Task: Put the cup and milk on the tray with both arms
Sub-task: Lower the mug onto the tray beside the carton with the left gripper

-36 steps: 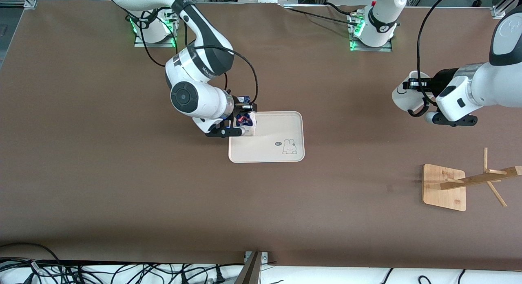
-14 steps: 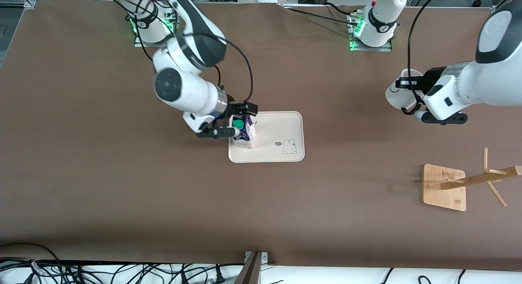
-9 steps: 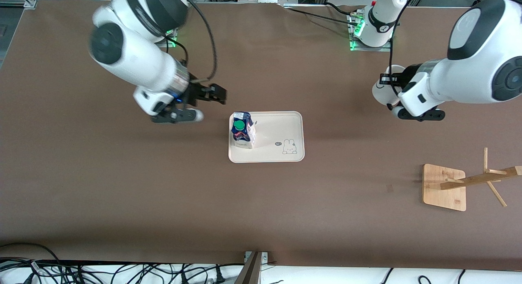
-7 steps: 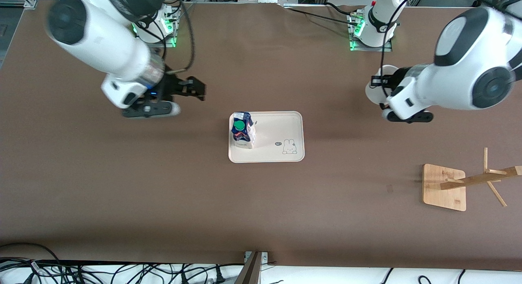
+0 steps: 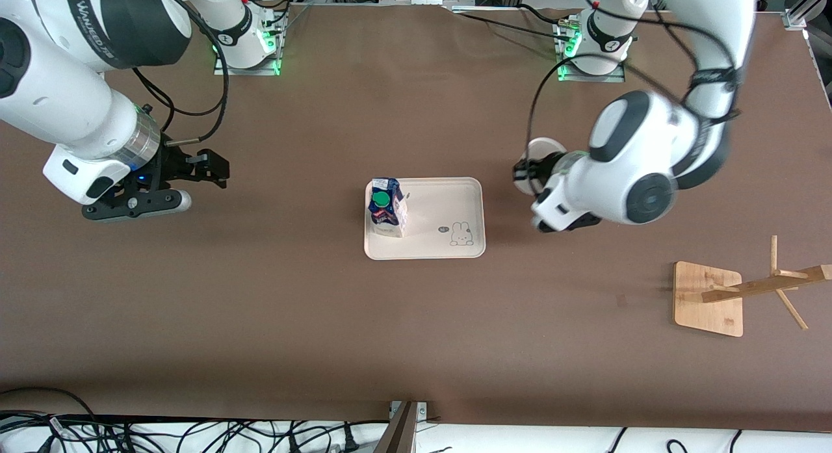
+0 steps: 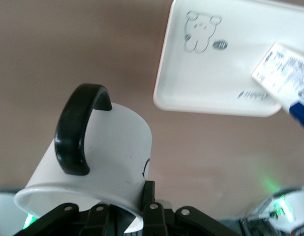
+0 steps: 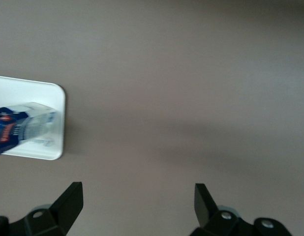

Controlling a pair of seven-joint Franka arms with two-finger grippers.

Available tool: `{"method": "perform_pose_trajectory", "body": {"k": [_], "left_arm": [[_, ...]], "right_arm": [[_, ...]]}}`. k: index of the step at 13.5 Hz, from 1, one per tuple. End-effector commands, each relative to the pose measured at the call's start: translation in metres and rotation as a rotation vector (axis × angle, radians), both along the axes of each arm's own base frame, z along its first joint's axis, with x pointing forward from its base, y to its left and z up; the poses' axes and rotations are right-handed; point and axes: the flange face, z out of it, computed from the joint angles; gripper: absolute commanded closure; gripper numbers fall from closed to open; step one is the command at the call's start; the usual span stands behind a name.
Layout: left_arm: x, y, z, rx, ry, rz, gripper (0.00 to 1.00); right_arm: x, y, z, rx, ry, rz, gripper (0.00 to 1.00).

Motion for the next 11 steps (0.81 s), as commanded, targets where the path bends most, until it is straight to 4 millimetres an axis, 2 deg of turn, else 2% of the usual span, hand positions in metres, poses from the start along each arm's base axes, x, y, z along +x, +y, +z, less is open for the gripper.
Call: {"method": "perform_pose_trajectory", "body": {"k": [1,3,4,6,7,9,11], "left_arm": [[0.001,-0.061,-0.04,0.055,-0.06,0.01,1.0],[0.008,-0.078,-0.075,0.025,-0.106,0.028,1.0],[0.004,-0.097,-0.085,0.021,-0.134,0.024,1.0],[-0.009,-0.119,-0.1,0.027,-0.137,-0.004,1.0],[-0.011,-0.121,-0.112,0.032,-0.126,-0.006,1.0],[-0.017,-0.125,-0.137,0.036,-0.092,-0.022,1.0],[-0.022,-0.129,-0.15,0.042,-0.075,-0.031,1.0]], "right_arm": [[0.002,-0.009,0.006,-0.047,-0.003,0.006,0.0],[0.002,-0.044,0.011,-0.06,0.028,-0.048,0.0],[0.002,-0.077,0.016,-0.055,0.043,-0.099,0.0],[0.0,-0.117,0.022,-0.019,0.053,-0.142,0.0],[0.0,-0.129,0.027,-0.018,0.042,-0.146,0.0],[-0.004,-0.142,0.031,-0.056,0.032,-0.113,0.0],[-0.005,-0.137,0.027,-0.079,0.035,-0.084,0.0]]}}
